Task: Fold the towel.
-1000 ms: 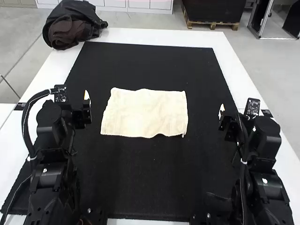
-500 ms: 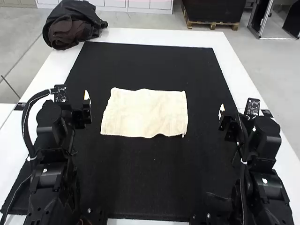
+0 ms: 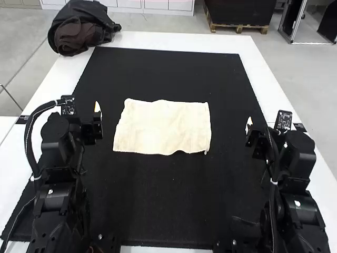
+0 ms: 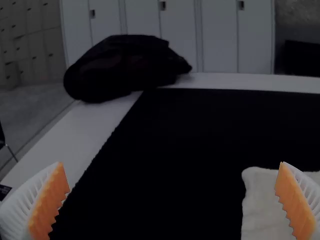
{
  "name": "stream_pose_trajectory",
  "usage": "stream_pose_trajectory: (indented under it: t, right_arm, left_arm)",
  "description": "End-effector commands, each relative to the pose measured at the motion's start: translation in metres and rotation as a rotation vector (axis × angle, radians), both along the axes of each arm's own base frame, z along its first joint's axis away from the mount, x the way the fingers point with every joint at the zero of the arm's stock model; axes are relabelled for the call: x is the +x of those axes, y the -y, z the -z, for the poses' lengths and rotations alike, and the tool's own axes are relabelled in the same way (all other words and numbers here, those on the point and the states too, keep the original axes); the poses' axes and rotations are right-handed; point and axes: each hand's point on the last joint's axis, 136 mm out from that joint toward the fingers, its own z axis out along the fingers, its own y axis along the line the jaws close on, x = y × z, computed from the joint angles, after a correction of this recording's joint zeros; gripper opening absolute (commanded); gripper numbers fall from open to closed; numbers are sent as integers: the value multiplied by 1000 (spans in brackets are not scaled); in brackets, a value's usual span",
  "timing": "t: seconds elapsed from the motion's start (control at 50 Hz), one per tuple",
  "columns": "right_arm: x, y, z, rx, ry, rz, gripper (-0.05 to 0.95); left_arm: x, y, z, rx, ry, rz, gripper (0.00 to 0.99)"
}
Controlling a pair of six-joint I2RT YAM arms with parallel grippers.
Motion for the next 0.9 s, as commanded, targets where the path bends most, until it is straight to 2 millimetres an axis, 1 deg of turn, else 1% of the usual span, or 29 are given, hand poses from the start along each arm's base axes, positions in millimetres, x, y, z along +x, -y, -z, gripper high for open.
stream_pose_trajectory:
  t: [0.0,0.1,0.18,0.26,0.34,0.42,0.88]
  right_arm:
    - [0,-4,2,9,-2,-23,921]
    - [0,-7,3,7,-5,-36,921]
    - [0,-13,2,9,-3,-60,921]
    - [0,-20,2,7,-4,-86,920]
    - [0,-21,2,6,-4,-91,920]
    - [0,-20,2,6,-1,-88,920]
    - [0,-20,2,6,-2,-88,921]
  left_arm:
    - [0,-1,-1,-6,9,-6,969]
    - [0,1,0,-7,6,3,969]
    - [2,10,0,-6,7,38,969]
    - [4,23,1,-7,3,90,969]
    - [4,31,1,-7,3,124,969]
    - [5,35,1,-7,3,139,969]
    - [5,37,2,-6,-1,147,969]
